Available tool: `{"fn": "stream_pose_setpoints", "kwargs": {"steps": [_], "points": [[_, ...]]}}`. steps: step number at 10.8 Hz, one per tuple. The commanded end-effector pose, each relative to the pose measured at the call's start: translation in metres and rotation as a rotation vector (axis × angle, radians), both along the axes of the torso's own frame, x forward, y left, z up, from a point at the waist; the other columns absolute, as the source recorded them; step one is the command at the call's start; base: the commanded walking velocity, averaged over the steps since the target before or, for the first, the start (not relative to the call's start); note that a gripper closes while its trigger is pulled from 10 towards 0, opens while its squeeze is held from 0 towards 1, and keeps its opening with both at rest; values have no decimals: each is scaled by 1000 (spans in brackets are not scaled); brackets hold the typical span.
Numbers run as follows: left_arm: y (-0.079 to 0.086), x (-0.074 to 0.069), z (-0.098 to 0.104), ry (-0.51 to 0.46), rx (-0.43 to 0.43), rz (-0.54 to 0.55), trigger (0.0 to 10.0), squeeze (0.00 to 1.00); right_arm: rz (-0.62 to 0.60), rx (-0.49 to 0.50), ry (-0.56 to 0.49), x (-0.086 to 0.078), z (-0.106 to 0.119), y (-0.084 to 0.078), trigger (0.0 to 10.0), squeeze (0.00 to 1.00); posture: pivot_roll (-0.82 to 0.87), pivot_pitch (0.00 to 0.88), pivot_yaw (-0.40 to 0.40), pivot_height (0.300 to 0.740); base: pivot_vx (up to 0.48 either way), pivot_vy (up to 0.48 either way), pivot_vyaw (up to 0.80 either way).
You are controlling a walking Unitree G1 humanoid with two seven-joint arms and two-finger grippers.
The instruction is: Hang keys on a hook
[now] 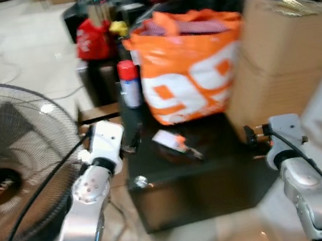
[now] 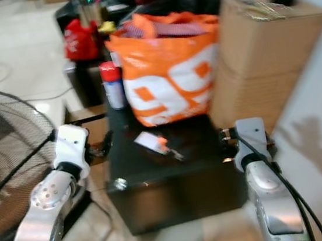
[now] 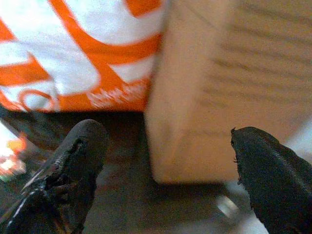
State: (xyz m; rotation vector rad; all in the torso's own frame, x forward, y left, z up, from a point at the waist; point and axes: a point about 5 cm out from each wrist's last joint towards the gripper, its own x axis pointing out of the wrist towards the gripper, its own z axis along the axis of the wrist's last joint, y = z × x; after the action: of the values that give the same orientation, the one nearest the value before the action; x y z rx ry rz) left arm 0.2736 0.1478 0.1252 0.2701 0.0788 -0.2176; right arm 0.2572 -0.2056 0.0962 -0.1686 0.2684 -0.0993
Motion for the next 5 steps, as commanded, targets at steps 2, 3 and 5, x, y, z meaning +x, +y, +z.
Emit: {"fn": "stream_pose_setpoints", "kwargs": {"steps": [2, 3, 5], "points": [[6, 1, 0, 0, 4, 10, 10000, 110, 31, 5, -11, 2, 2, 8, 10000, 0, -49, 0, 16, 740, 360, 0, -800], [5, 1, 0, 1, 5, 5, 10000, 110, 28, -3, -13, 0, 2, 7, 10000, 0, -52, 0, 20, 740, 360, 0, 0], [5, 2, 0, 1, 7, 0, 10000, 106, 33, -9, -12, 0, 2, 6, 10000, 0, -52, 0, 21, 740, 360, 0, 0]]}}
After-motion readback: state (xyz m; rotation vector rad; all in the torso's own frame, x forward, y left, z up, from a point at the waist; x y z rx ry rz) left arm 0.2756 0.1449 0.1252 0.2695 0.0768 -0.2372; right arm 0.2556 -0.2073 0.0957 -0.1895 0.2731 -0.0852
